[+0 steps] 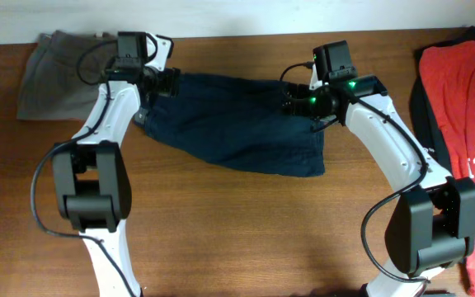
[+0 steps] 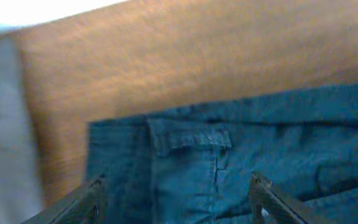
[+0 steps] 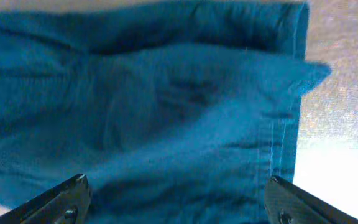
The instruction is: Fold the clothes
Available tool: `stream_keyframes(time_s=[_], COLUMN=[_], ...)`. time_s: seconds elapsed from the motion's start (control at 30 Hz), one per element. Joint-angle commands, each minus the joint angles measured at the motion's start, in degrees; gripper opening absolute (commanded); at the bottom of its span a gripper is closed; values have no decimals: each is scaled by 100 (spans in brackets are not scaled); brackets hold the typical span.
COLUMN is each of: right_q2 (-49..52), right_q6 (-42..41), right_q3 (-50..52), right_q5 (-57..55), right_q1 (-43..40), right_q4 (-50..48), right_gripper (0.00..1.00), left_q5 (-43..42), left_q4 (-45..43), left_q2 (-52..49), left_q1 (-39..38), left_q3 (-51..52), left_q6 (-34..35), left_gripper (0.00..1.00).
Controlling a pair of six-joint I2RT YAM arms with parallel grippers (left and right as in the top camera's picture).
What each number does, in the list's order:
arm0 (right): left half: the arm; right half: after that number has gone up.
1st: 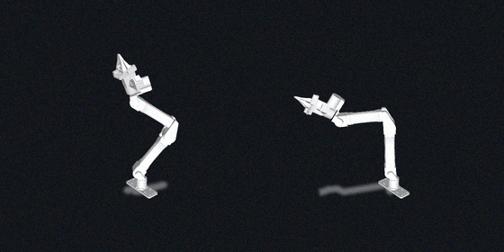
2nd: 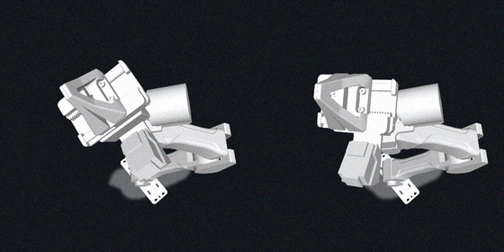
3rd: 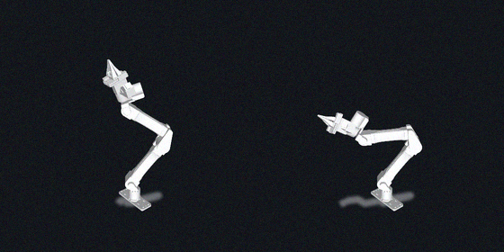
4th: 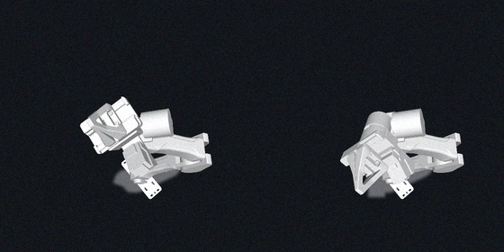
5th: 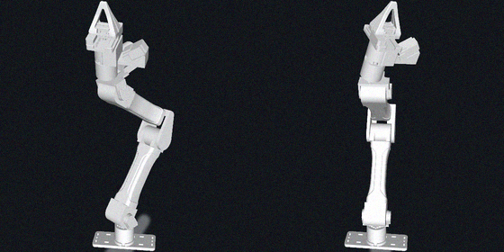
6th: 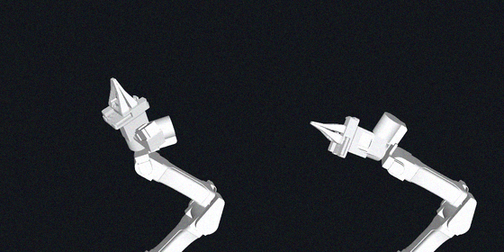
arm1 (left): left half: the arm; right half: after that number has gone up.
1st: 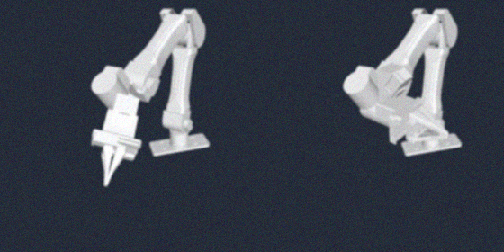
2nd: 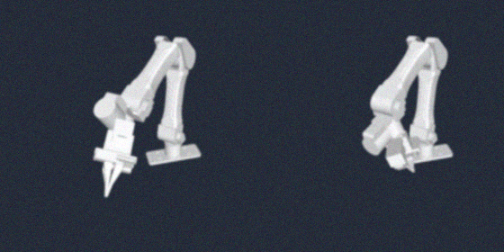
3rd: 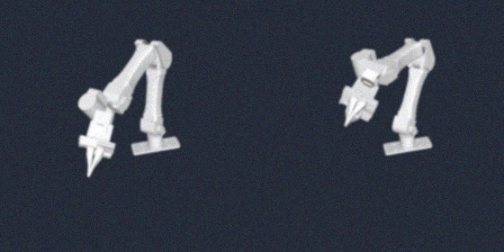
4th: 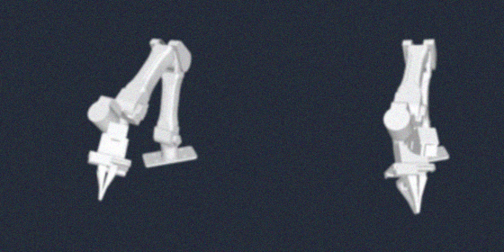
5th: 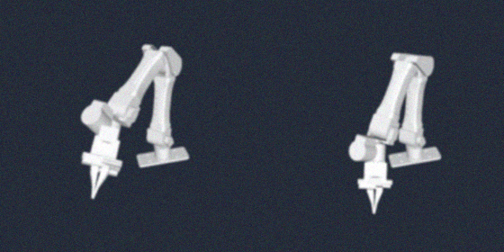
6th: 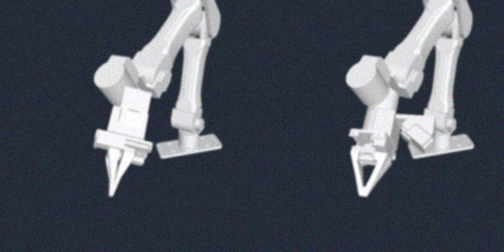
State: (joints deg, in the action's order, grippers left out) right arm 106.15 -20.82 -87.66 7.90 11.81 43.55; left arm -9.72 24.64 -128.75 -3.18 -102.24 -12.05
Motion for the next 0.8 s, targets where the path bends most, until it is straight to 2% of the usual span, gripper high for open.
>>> stream_keyframes(time_s=[0.0,0.23,0.4,0.47,0.5,0.57,0.6,0.63,0.67,0.77], right_q2=[-2,-2,-2,-2,-2,0,2,2,9,9], right_q6=[111,111,111,109,107,109,107,107,109,109], right_q3=[-98,-96,-96,-96,-96,-87,-72,-66,-63,-63], right_q5=[221,219,195,151,114,20,24,26,24,22], right_q1=[-17,-17,-17,-17,-17,-17,-17,-17,-17,-17], right_q4=[138,278,282,293,299,321,319,321,326,321], right_gripper=[93,93,92,90,88,82,80,73,62,49], left_q5=[-315,-459,-450,-450,-448,-448,-446,-446,-444,-446], left_q4=[-37,-85,-70,-46,-17,120,201,245,286,321], left_q2=[-463,-660,-658,-658,-656,-656,-656,-656,-656,-656], left_q1=[35,35,35,35,35,35,35,35,35,35], left_q3=[-107,-114,-225,-330,-393,-579,-680,-754,-837,-962], left_q6=[-175,-170,-98,-42,-39,-13,22,35,81,90], left_gripper=[72,72,49,45,38,19,15,9,3,1])
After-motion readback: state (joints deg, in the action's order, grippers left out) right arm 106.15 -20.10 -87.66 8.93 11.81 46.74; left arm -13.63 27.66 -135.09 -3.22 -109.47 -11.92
